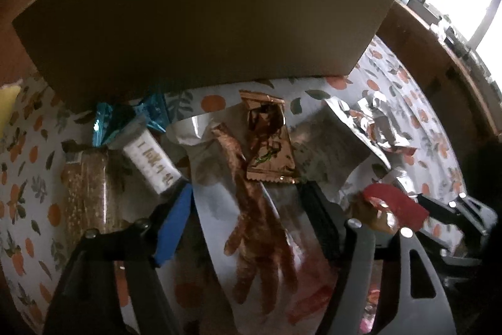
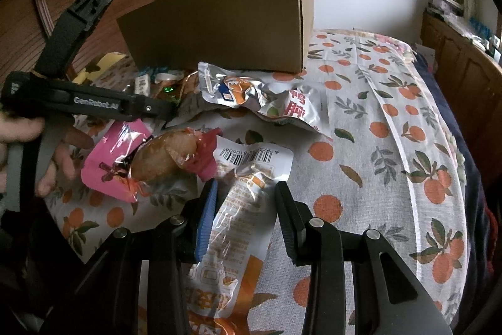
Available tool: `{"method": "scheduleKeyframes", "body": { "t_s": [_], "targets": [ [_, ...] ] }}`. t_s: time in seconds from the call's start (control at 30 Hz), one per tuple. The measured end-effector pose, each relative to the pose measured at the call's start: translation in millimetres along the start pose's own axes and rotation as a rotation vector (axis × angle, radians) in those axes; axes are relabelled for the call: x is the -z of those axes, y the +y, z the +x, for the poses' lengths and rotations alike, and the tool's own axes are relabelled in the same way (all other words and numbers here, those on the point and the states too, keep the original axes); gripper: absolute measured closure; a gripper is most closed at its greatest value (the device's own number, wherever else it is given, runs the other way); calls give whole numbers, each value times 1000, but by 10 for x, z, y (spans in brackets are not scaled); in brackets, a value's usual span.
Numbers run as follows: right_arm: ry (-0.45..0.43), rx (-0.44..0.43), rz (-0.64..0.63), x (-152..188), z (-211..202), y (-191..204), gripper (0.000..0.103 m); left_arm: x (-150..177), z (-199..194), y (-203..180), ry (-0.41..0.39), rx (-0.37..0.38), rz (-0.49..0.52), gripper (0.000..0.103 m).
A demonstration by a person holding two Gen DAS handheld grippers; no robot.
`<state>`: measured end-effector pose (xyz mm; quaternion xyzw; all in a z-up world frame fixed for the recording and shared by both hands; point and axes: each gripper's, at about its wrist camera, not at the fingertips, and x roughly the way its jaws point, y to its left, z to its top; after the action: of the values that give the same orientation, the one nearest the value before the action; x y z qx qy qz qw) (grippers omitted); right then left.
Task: Organize snacks
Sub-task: 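Lift both held packets and carry them toward the cardboard box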
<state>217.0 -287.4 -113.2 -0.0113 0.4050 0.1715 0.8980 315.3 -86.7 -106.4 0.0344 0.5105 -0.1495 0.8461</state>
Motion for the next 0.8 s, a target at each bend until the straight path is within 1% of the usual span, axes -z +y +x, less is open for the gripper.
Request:
{"method": "scheduleKeyframes", "body": {
  "t_s": [0.07,0.1,0.13,0.2,0.23,0.27,0.33,0.4,0.47,0.6,0.7,0.8],
  "targets": [
    [-1,-5,2,1,-5,-4,66,-6,43,-75,3,-41,42,25],
    [-1,-6,3,-2,-4,-3,66,-11,67,-126,-1,-52,64,25],
    [0,-7,2,-6,-2,3,66,-16,80,-154,-4,-39,71,25],
    [0,-3,-5,0,-7,2,66,-21,84,-174,1,-34,82,28],
    [3,-1,-7,-7,-3,7,66,-17,74,-179,-2,-23,94,35],
    [8,-2,-9,-8,-3,10,66,-15,63,-173,-5,-19,95,38],
    [20,-3,-13,-28,8,24,66,-13,50,-155,-1,-13,96,39],
    [28,-2,-23,-36,15,27,66,12,20,-134,-3,-10,101,43],
    [36,-9,-26,-50,27,19,66,54,-30,-78,1,-1,100,44],
    [33,-16,-16,-69,18,-24,68,132,-130,30,-8,38,62,44],
    [37,-26,-5,-92,24,-46,69,184,-239,65,-36,38,66,44],
    [38,-27,-3,-104,26,-50,69,164,-330,89,-54,43,70,44]
  ]
}}
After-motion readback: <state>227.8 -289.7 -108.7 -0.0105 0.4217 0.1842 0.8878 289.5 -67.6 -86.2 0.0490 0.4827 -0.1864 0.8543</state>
